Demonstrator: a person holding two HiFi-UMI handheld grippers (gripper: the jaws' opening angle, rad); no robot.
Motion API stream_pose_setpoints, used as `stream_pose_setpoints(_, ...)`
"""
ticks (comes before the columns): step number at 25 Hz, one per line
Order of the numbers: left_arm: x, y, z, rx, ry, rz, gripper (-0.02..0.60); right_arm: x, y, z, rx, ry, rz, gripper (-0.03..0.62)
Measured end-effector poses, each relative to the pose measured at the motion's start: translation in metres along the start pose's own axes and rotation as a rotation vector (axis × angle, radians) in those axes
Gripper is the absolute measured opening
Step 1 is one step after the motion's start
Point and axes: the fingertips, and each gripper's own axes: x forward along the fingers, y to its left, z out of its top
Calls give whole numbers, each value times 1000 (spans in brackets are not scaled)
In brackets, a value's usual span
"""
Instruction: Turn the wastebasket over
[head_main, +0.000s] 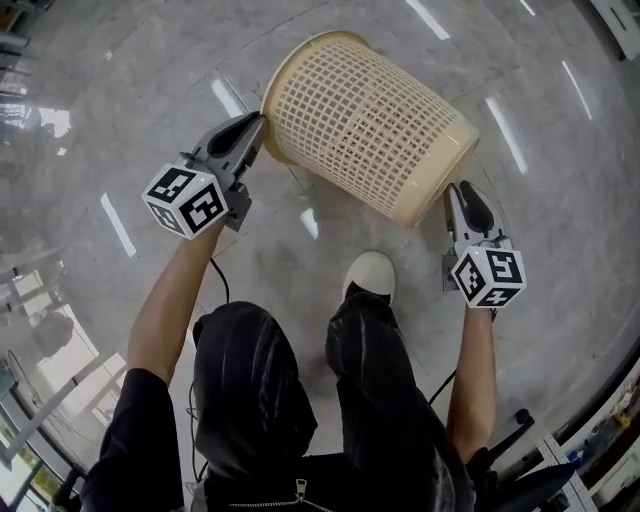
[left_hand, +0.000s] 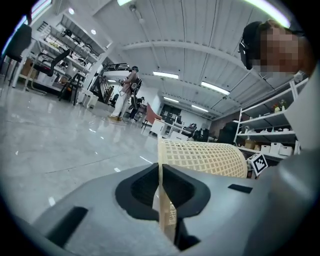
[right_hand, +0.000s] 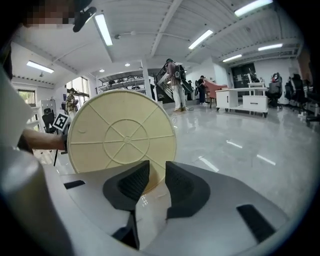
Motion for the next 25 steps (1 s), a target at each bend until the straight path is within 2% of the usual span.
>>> stream_pose_setpoints(5,-1,-1,2,19,-4,21,23,3,3,-11,8,24,52,106)
stream_pose_setpoints(7,-1,-4,3,31,-4,13,23,-9,-2,-7,26,10,45,106)
stream_pose_setpoints(11,0,-9,6,83,0,-12,23,-44,-25,32,64,-104,-34,106)
stream_pose_setpoints(13,0,-18,4,120,10,-24,23,-55,-23,68,24,-161,-27,106)
stream_pose_setpoints(15,0,-32,3,166,23,-46,23,-56,0,104,-55,-188,35,106)
stream_pose_setpoints(18,2,-50,0,234,46,-91,25,-40,58,143,-204,-172,197,106)
stream_pose_setpoints(22,2,-69,-10,313,92,-166,26,0,125,148,-527,-8,405,109)
stream_pose_setpoints(25,3,-78,-14,334,118,-238,30,28,147,142,-706,94,502,134)
